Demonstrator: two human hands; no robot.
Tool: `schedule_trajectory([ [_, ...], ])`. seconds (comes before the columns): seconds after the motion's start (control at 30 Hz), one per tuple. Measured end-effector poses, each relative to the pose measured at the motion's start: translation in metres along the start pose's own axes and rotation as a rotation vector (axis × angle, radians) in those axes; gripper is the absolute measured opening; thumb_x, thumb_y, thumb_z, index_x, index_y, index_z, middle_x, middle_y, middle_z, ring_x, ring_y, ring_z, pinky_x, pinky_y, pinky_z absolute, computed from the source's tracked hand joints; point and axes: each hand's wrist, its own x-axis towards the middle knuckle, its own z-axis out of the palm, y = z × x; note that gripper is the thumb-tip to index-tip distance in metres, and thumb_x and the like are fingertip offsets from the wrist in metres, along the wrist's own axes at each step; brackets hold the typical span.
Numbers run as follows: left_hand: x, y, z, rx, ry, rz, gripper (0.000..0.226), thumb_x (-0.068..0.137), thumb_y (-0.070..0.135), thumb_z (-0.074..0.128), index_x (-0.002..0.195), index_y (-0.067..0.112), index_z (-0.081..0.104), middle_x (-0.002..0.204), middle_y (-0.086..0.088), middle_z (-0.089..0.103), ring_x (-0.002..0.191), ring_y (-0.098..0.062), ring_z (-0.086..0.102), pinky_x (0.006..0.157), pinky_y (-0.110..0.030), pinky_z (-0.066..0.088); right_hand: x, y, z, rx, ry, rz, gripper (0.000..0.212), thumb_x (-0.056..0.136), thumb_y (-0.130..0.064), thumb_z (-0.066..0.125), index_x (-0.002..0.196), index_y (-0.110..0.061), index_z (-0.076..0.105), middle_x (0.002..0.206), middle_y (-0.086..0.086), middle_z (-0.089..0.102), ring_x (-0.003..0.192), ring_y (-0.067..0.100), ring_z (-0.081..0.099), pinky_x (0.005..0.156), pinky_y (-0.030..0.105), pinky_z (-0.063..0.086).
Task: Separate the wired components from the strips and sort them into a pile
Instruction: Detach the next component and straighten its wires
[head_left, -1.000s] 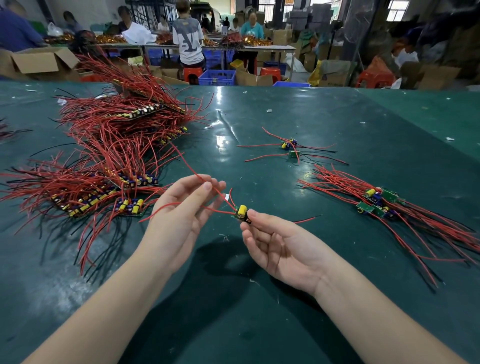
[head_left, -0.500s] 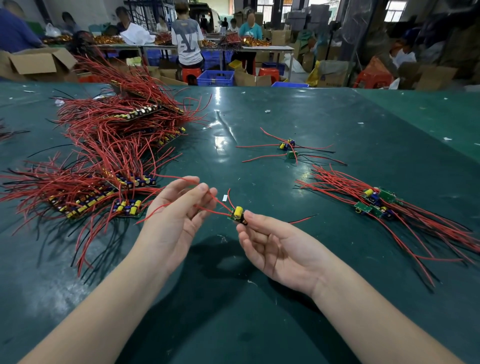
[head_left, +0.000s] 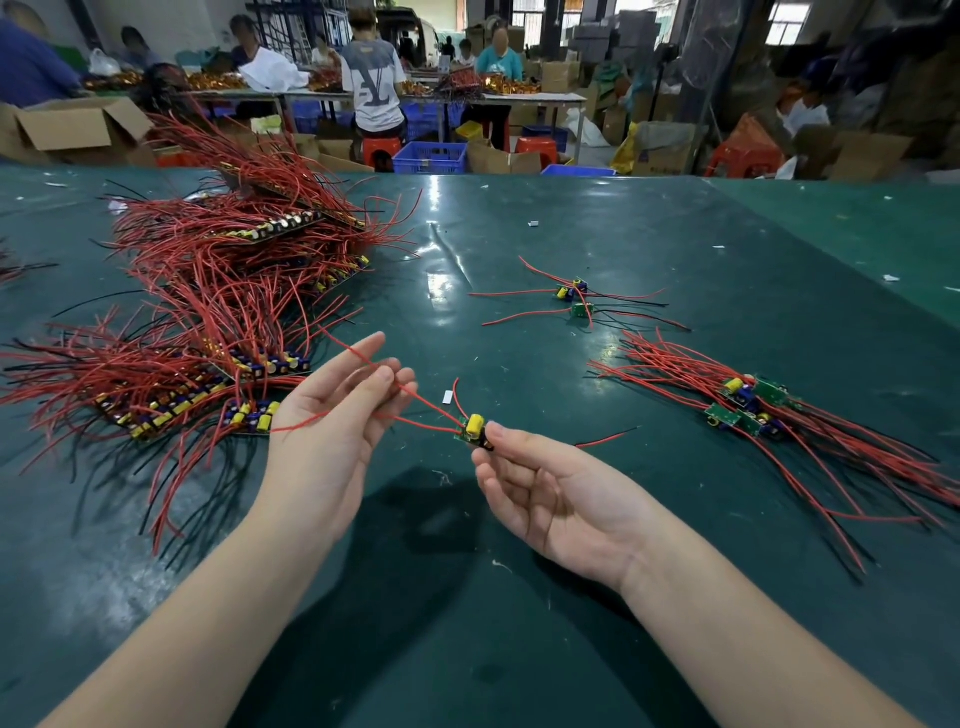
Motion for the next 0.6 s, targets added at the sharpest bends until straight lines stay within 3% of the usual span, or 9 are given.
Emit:
schedule_trajectory([
  [0.3,0.0039,0.0002,-0.005,0.006,0.07,-0.031,0.015,0.097,0.006,0.052,0.095,0.007,0.067,0.073,0.0,0.071,0.069,-0.01,0.07,0.065,-0.017,0.054,-0.0009,0.001,-0.0001,-0.114,0.005,-0.053,0.014,0.062,-0.019,0.077,0.072,-0.01,0.078,0.074,0.006,0.072,0.062,0.011,0.069,0.057,0.018,0.055],
  [0.6,0.0037,-0.0022,-0.0048,0.031,0.063,-0.025,0.019,0.097,-0.004,0.046,0.108,0.003,0.06,0.085,-0.014,0.074,0.084,-0.023,0.073,0.07,-0.019,0.056,-0.0004,-0.001,-0.0023,-0.135,0.026,-0.106,0.015,0.063,-0.02,0.077,0.074,-0.01,0.079,0.076,0.007,0.072,0.064,0.011,0.069,0.058,0.018,0.055],
])
